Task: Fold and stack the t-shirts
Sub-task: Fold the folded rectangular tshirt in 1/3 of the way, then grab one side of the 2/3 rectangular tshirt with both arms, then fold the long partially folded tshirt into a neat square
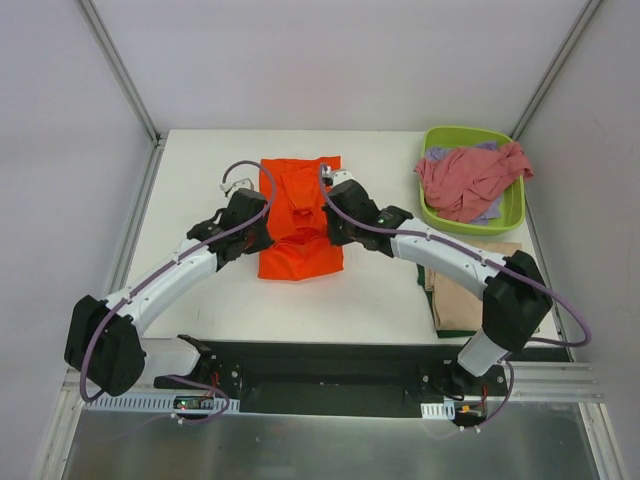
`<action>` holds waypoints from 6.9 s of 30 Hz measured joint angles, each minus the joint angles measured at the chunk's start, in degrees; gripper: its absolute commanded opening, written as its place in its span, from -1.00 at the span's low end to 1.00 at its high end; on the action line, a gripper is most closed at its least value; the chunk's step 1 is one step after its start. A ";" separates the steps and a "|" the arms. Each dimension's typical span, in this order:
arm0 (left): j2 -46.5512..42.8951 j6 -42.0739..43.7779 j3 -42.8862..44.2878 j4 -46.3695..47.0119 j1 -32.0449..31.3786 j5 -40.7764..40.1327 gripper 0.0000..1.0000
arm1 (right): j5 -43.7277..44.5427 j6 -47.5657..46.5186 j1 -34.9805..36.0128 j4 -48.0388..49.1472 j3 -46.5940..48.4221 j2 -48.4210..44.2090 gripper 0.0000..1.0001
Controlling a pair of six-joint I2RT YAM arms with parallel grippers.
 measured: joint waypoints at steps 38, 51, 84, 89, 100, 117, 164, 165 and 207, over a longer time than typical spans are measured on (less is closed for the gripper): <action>28.22 7.30 15.89 5.97 13.92 10.49 0.78 | -5.55 -4.07 -12.17 -0.72 22.27 26.91 0.10; 18.18 6.27 12.59 6.38 13.92 14.71 0.98 | -10.75 -3.50 -12.24 -2.73 13.49 17.70 0.55; 15.34 2.64 -7.54 14.95 13.77 27.78 0.98 | -27.80 6.45 -9.09 17.33 -14.47 9.05 0.73; 7.67 2.73 -10.21 12.02 13.81 26.18 0.98 | -27.08 4.76 -8.98 14.82 -19.04 2.62 0.99; -8.48 0.55 -18.99 9.60 12.59 25.97 0.77 | -19.93 -2.69 -7.96 14.53 -27.74 -15.80 0.92; 8.28 -2.73 -16.17 12.44 9.27 22.16 -0.43 | -14.51 1.29 -7.98 14.34 -27.74 -9.73 0.92; 3.26 -2.80 -18.86 12.76 9.27 20.57 -1.00 | -13.62 14.08 -6.16 14.78 -25.07 0.17 -0.99; 0.17 -2.78 -19.91 12.02 9.27 20.63 -1.00 | -15.19 14.14 -5.86 13.94 -25.83 -1.31 -0.99; -22.12 -0.09 -6.86 -1.22 9.25 23.39 -1.00 | -52.54 16.48 -9.53 0.90 -26.88 -26.77 -0.99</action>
